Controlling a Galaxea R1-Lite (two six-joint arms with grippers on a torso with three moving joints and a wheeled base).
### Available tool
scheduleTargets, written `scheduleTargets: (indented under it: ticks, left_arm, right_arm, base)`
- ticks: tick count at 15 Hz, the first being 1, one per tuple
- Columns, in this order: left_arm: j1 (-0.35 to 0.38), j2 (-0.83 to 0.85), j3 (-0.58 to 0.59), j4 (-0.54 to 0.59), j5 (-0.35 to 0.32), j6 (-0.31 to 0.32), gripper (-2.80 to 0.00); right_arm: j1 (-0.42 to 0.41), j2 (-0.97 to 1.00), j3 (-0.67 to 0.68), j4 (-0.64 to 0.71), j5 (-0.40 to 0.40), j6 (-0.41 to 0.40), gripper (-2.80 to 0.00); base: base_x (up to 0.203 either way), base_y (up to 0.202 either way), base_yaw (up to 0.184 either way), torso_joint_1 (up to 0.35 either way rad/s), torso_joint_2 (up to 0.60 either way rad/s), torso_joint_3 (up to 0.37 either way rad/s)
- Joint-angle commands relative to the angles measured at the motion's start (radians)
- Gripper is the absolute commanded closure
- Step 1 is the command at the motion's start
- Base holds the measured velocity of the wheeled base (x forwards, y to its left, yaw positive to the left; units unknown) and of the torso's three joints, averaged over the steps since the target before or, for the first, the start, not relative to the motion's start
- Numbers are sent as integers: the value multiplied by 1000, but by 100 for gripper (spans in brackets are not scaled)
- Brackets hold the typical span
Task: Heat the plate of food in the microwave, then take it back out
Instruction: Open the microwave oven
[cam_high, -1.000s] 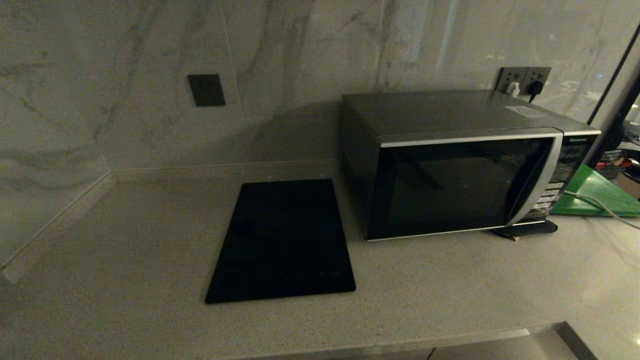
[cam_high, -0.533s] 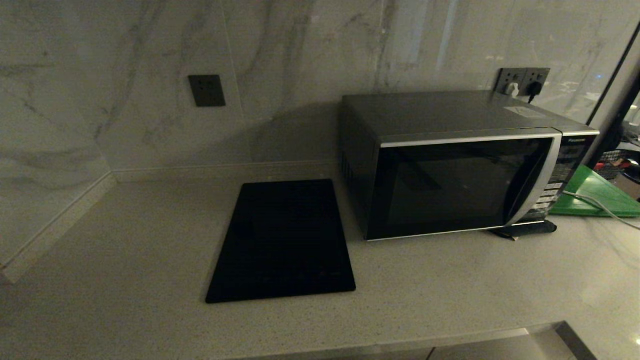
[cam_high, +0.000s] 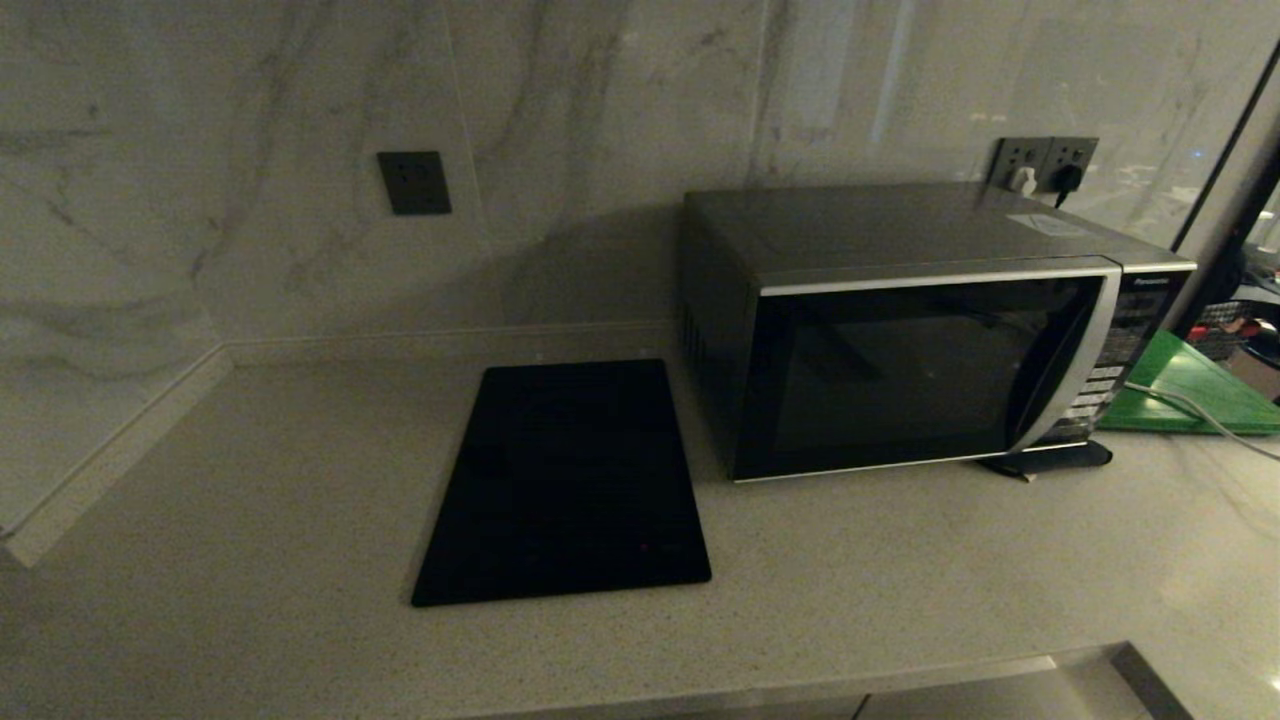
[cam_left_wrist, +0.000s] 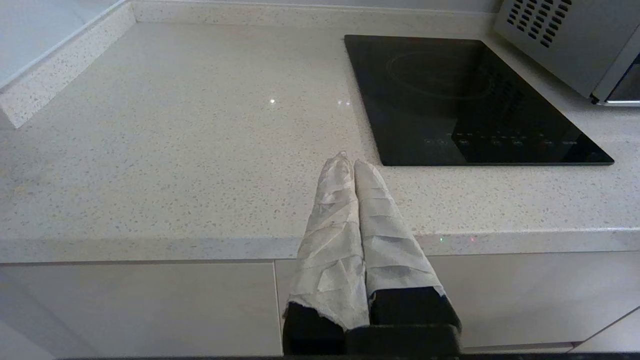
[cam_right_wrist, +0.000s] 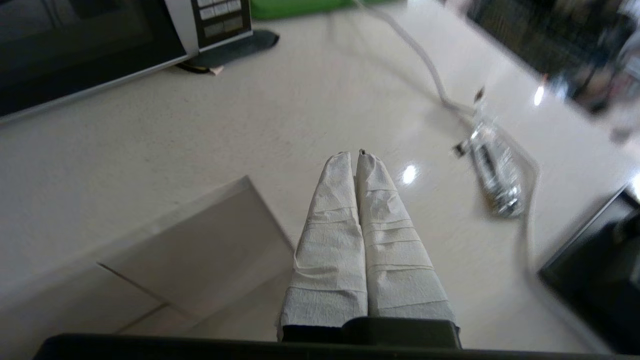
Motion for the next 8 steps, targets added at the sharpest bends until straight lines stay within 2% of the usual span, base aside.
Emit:
scheduleTargets:
  ticks: [1, 3, 6, 8]
  left_arm:
    - [0, 2, 0, -1, 1, -1, 0]
    - [0, 2, 0, -1, 1, -1, 0]
    - [0, 2, 0, -1, 1, -1, 0]
    - [0, 2, 0, -1, 1, -1, 0]
  right_arm:
    - [16, -154, 35, 3, 0, -42, 0]
    - [17, -224, 69, 3, 5, -51, 0]
    - [20, -242, 77, 3, 10, 12, 0]
    - [43, -323, 115, 2, 18, -25, 0]
  base:
    - [0, 0, 0, 0, 0, 0]
    - [0, 0, 0, 0, 0, 0]
    - [0, 0, 0, 0, 0, 0]
    - [0, 0, 0, 0, 0, 0]
